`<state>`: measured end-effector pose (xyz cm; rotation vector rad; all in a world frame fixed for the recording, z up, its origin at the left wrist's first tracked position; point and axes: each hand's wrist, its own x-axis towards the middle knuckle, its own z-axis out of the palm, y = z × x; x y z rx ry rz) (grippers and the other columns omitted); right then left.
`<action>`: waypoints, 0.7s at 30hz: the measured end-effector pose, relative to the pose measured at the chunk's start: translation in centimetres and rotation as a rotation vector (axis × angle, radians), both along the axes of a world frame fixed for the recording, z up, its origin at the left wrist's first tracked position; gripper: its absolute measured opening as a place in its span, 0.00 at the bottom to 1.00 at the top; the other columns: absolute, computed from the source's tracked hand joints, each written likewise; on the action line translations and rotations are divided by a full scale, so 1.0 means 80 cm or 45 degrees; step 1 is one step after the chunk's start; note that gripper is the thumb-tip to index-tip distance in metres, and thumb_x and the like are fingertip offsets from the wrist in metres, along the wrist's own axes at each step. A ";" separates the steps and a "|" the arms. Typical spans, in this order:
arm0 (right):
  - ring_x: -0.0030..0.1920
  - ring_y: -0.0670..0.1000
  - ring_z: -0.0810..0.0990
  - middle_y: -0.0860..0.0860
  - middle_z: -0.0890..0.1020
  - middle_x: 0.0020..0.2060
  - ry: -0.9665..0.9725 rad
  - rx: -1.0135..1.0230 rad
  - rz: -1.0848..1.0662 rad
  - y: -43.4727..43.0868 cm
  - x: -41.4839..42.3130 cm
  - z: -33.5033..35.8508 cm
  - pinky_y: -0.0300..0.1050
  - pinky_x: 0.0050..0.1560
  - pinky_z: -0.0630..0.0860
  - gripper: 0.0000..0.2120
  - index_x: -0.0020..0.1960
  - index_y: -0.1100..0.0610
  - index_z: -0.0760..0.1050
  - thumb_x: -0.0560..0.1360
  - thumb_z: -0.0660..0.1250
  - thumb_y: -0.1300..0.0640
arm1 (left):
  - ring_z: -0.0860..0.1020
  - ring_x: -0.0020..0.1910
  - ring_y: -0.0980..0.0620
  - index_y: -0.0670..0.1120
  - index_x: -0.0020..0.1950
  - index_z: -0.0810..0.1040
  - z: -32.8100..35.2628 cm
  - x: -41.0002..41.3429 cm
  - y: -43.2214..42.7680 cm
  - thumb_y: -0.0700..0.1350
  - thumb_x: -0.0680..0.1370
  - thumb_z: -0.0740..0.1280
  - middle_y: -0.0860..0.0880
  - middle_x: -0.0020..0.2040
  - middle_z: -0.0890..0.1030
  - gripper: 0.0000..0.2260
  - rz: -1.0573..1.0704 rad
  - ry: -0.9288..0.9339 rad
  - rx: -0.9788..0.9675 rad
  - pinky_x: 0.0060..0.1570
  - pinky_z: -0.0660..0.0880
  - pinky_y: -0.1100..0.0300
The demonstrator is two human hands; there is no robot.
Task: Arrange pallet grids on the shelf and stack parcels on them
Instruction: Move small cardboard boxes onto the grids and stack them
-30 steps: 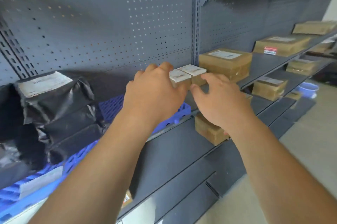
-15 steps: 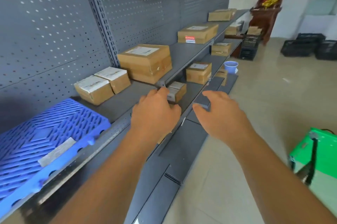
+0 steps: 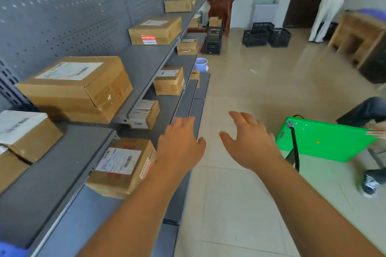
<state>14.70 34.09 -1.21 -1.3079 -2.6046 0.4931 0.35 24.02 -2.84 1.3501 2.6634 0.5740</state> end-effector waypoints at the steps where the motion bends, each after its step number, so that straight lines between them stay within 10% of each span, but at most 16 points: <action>1: 0.76 0.56 0.62 0.48 0.62 0.78 -0.022 0.022 -0.031 0.006 -0.005 -0.007 0.60 0.72 0.61 0.31 0.79 0.45 0.56 0.79 0.57 0.38 | 0.71 0.68 0.45 0.55 0.75 0.65 -0.006 -0.007 0.008 0.56 0.80 0.64 0.50 0.72 0.69 0.24 -0.032 -0.003 0.000 0.60 0.71 0.46; 21: 0.74 0.59 0.62 0.51 0.61 0.77 -0.169 -0.024 -0.257 0.245 -0.064 -0.083 0.64 0.70 0.64 0.37 0.79 0.43 0.51 0.76 0.60 0.34 | 0.67 0.70 0.46 0.54 0.77 0.64 -0.075 -0.080 0.278 0.59 0.80 0.61 0.51 0.73 0.67 0.26 -0.240 0.051 -0.173 0.63 0.68 0.45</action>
